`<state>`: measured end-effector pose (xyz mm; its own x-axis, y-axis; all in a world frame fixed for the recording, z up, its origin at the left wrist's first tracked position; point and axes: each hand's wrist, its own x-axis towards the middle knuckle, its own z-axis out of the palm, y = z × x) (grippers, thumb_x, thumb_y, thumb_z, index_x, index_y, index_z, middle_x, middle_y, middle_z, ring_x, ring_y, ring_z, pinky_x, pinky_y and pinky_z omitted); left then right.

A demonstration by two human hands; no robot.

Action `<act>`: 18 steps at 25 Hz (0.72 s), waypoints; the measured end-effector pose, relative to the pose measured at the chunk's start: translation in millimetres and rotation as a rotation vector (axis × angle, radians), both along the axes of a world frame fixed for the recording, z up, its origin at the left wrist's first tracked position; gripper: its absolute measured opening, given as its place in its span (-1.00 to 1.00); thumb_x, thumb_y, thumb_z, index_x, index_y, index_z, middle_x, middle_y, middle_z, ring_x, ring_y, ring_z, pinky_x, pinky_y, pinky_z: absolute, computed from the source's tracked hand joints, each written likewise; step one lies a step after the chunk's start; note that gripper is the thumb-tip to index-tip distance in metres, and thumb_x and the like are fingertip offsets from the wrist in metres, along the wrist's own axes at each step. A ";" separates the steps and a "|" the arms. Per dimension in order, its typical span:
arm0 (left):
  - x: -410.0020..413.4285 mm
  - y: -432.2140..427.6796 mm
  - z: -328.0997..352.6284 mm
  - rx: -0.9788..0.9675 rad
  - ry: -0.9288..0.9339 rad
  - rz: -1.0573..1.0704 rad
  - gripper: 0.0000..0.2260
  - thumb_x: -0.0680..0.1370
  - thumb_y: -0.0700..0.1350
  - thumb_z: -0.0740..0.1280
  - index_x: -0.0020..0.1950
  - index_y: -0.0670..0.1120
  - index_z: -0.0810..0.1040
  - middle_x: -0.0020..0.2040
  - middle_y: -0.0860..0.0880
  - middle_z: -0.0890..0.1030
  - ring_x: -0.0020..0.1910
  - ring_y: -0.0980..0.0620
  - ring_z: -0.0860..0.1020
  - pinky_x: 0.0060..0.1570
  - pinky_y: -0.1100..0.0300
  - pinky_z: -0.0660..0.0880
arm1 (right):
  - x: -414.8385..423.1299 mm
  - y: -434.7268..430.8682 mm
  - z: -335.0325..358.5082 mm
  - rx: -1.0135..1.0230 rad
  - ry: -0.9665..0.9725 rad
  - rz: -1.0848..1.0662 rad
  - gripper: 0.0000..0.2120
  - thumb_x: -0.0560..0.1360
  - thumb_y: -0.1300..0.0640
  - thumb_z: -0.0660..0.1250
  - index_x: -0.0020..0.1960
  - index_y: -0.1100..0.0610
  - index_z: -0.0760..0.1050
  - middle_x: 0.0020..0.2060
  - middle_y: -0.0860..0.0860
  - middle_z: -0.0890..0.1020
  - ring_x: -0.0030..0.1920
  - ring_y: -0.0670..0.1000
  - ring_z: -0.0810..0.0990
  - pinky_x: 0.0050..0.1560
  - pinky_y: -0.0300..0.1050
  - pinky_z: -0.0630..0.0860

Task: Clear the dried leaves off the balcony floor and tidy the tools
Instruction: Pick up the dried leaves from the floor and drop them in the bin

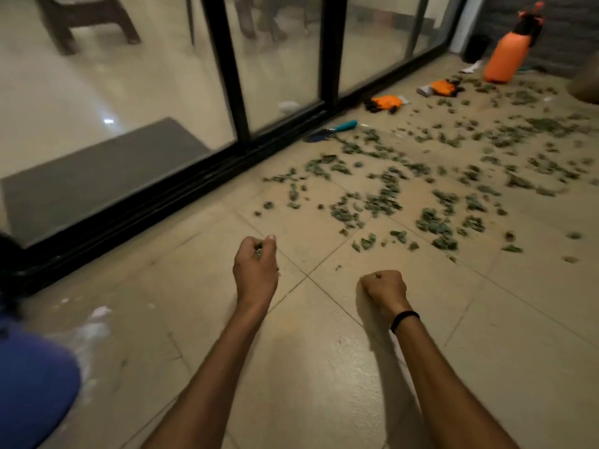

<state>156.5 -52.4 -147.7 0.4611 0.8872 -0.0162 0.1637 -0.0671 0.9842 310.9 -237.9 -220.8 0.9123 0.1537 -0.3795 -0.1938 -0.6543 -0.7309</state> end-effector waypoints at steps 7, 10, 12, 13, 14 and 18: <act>-136.7 91.5 84.5 0.088 -0.024 0.389 -0.72 0.56 0.12 0.30 -0.20 -0.07 0.49 -0.43 -0.01 0.50 -0.44 -0.03 0.46 -0.36 0.03 0.40 | -176.9 203.9 96.0 0.885 0.926 0.310 -0.91 0.57 0.30 0.32 -0.10 0.29 0.53 -0.38 0.07 0.50 -0.55 -0.16 0.35 -0.59 -0.36 0.28; -220.2 139.9 112.5 0.063 -0.039 0.669 -0.69 0.47 0.14 0.30 -0.31 -0.07 0.47 -0.46 -0.07 0.48 -0.44 -0.07 0.45 -0.34 0.01 0.39 | -251.6 268.2 153.8 0.971 1.057 0.496 -0.86 0.57 0.28 0.28 -0.17 0.21 0.48 -0.43 0.03 0.47 -0.58 -0.18 0.32 -0.61 -0.37 0.24; -271.0 166.7 123.3 0.054 0.020 0.829 -0.70 0.40 0.10 0.28 -0.35 -0.12 0.48 -0.44 -0.20 0.54 -0.45 -0.14 0.49 -0.34 -0.02 0.42 | -298.1 300.3 187.2 0.985 0.984 0.575 -0.81 0.56 0.24 0.32 -0.23 0.17 0.47 -0.50 0.01 0.48 -0.62 -0.16 0.32 -0.61 -0.34 0.23; -292.6 175.9 128.8 0.035 0.061 0.888 -0.69 0.38 0.09 0.26 -0.33 -0.15 0.51 -0.37 -0.28 0.59 -0.41 -0.17 0.53 -0.33 -0.03 0.46 | -321.6 314.2 199.4 0.964 0.932 0.629 -0.78 0.55 0.19 0.37 -0.26 0.16 0.48 -0.50 0.02 0.49 -0.61 -0.14 0.34 -0.59 -0.30 0.26; -308.7 180.1 135.3 0.006 0.085 0.920 -0.69 0.38 0.07 0.27 -0.28 -0.19 0.56 -0.31 -0.29 0.63 -0.35 -0.15 0.57 -0.32 0.00 0.49 | -341.9 324.9 208.8 0.931 0.900 0.712 -0.77 0.53 0.10 0.42 -0.26 0.15 0.51 -0.48 0.04 0.52 -0.58 -0.10 0.40 -0.54 -0.27 0.32; -342.5 184.2 146.6 -0.105 0.273 0.900 -0.42 0.50 0.23 0.35 0.21 -0.27 0.60 0.04 -0.20 0.67 -0.01 -0.18 0.67 0.05 -0.04 0.63 | -384.4 332.0 225.9 0.808 0.991 1.036 -0.39 0.41 -0.25 0.47 0.16 0.27 0.60 -0.02 0.23 0.70 -0.07 0.20 0.69 0.04 0.15 0.63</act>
